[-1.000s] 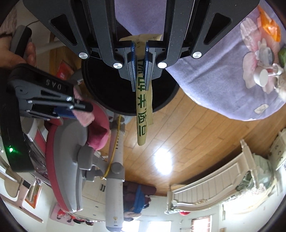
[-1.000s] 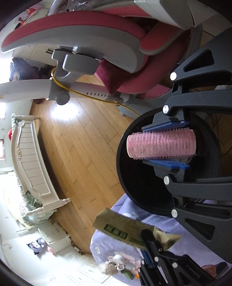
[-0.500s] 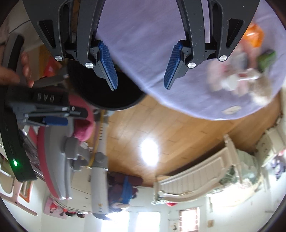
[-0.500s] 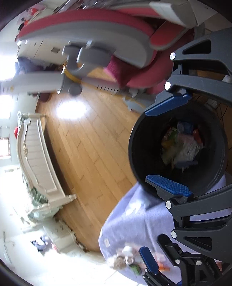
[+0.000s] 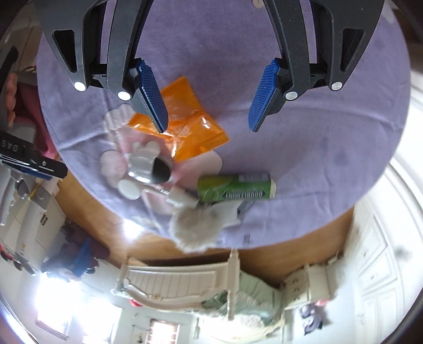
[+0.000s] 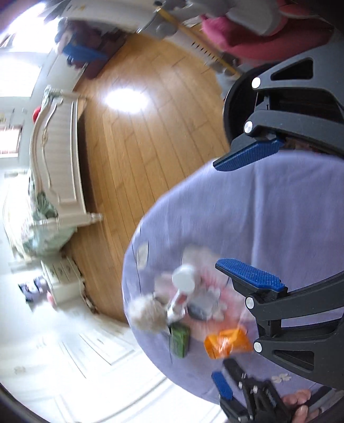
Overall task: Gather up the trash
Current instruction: 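Grasp the orange snack bag with the left gripper while the right grasps the white round cap, then carry the orange bag and white cap over the bin and release both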
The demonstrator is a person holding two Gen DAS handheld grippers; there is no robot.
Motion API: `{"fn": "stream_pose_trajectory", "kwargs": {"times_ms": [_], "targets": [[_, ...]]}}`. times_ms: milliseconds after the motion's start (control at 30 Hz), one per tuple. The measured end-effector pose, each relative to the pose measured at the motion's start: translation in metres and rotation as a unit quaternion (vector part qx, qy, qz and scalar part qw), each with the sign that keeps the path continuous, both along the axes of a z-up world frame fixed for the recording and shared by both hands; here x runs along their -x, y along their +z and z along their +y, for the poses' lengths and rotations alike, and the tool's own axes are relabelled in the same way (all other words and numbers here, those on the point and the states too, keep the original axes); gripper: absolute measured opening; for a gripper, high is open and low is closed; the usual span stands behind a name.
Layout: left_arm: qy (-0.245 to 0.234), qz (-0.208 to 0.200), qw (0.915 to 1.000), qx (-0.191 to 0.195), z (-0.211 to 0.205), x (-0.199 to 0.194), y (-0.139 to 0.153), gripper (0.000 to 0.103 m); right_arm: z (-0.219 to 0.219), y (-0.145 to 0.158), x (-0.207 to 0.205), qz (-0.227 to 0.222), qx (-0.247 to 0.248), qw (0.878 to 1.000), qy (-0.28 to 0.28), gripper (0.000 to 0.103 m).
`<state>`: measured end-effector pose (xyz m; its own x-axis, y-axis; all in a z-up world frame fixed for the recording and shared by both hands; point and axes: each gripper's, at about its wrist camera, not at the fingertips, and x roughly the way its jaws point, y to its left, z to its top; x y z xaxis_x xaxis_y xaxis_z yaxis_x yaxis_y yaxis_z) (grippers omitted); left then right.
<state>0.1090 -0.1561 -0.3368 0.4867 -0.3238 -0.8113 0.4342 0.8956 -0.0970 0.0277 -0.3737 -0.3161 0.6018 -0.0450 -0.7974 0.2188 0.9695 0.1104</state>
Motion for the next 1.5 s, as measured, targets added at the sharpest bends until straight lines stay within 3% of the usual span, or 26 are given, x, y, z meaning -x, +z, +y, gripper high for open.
{"fn": "stream_pose_trajectory", "kwargs": {"times_ms": [200, 233, 300, 433, 700, 800, 867, 1167, 1300, 1500], "targets": [[-0.016, 0.027, 0.9992, 0.025, -0.016, -0.011, -0.015, 0.063, 0.026, 0.007, -0.015, -0.002, 0.010, 0.999, 0.033, 0.068], [-0.019, 0.027, 0.9992, 0.023, -0.017, -0.011, -0.018, 0.059, 0.028, 0.008, -0.017, -0.002, 0.012, 0.999, 0.035, 0.068], [-0.044, 0.028, 0.9980, 0.035, -0.015, -0.009, -0.018, 0.037, 0.031, 0.009, -0.019, -0.003, 0.013, 0.999, 0.038, 0.068], [-0.051, 0.028, 0.9977, 0.034, -0.005, -0.003, -0.017, 0.027, 0.038, 0.004, -0.029, -0.003, 0.017, 0.999, 0.050, 0.068], [-0.045, -0.002, 0.9985, 0.030, 0.023, 0.016, 0.005, 0.025, 0.050, -0.018, -0.064, 0.006, 0.007, 0.998, 0.068, 0.067], [-0.042, -0.007, 0.9985, 0.033, 0.027, 0.020, 0.011, 0.025, 0.054, -0.029, -0.080, 0.023, 0.001, 0.997, 0.080, 0.041], [-0.040, -0.010, 0.9986, 0.033, 0.028, 0.020, 0.013, 0.025, 0.055, -0.033, -0.084, 0.028, 0.002, 0.997, 0.077, 0.035], [-0.060, -0.025, 0.9972, 0.037, 0.017, 0.036, 0.025, 0.025, 0.048, -0.004, -0.035, -0.016, -0.002, 0.997, 0.072, 0.034], [-0.092, -0.028, 0.9946, 0.037, -0.009, 0.050, 0.029, 0.025, 0.034, 0.008, -0.007, -0.025, 0.016, 0.998, 0.055, 0.034], [-0.155, -0.033, 0.9866, 0.040, -0.065, 0.076, 0.034, 0.025, -0.020, 0.020, 0.046, -0.022, 0.041, 0.999, -0.014, 0.034]]}}
